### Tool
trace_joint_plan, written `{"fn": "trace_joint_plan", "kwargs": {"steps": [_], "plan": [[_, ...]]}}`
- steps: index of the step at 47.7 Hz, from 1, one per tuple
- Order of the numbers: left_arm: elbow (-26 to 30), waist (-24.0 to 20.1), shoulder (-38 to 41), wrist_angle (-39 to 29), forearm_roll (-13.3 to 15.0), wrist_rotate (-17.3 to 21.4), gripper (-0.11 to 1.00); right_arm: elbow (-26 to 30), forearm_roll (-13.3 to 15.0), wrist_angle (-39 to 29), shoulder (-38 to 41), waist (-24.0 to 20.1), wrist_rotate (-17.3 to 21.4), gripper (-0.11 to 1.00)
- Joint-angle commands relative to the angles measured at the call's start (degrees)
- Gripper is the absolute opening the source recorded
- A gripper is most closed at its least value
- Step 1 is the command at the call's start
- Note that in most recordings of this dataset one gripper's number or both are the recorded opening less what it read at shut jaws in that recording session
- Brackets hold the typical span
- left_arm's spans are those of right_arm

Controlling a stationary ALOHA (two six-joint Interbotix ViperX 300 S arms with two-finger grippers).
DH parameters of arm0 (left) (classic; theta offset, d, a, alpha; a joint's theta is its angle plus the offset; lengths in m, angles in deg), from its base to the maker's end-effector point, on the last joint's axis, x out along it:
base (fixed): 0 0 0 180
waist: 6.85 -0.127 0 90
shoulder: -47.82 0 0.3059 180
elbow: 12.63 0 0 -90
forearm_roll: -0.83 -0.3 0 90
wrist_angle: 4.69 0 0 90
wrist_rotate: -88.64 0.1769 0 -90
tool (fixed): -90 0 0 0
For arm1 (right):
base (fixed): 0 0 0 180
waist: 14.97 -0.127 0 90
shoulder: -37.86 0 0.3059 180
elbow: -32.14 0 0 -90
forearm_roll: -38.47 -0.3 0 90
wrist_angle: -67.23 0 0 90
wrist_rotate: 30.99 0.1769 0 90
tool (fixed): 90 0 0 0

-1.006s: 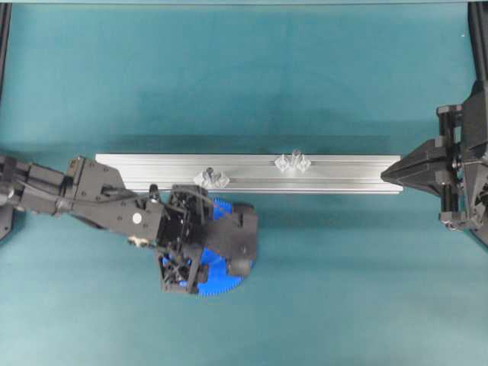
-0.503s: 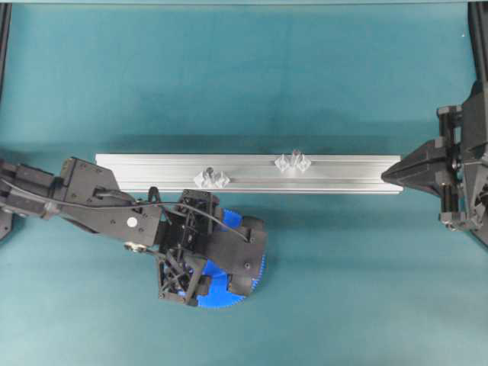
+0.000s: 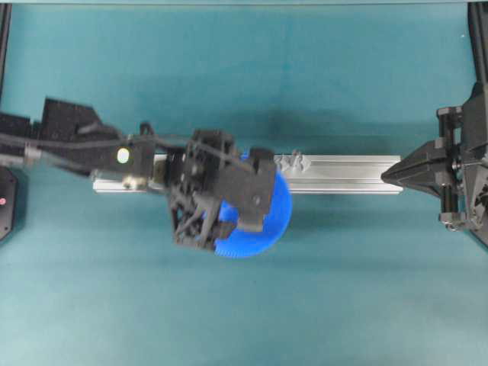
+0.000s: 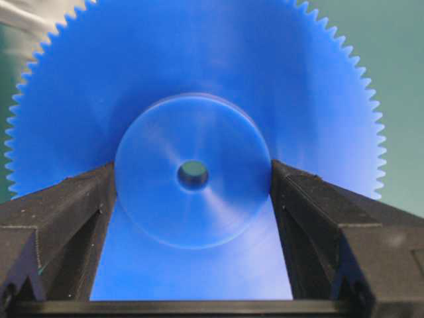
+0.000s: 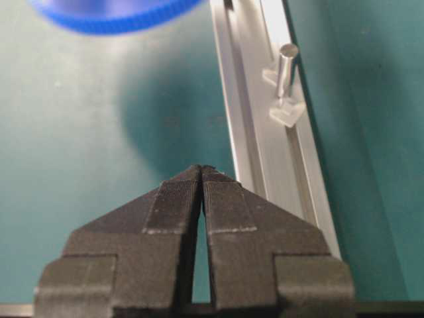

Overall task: Insert the large gear onto the shaft.
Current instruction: 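Lift the blue gear and tilt it upright toward the rail, then carry the gear right and align its hole with the right shaft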

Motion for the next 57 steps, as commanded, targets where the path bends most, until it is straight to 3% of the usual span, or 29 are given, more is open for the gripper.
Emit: {"fn": "trace_joint_plan", "kwargs": {"steps": [1, 10, 26, 57], "plan": [[3.34, -1.49, -1.05, 0.53, 0.00, 2.11, 0.78, 0.53, -0.09, 0.53, -0.09, 0.00, 0.62, 0.10], [7.82, -3.78, 2.55, 1.05, 0.00, 8.26, 0.78, 0.18, -0.09, 0.53, -1.23, 0.18, 0.70, 0.10], [15.47, -5.80, 9.32, 2.20, -0.18, 13.36, 0.78, -0.35, -0.18, 0.26, -3.43, 0.35, 0.70, 0.10], [20.13, -8.44, 15.56, 2.55, -0.18, 14.15, 0.78, -1.58, -0.18, -0.62, -5.80, 0.44, 3.16, 0.10]]}}
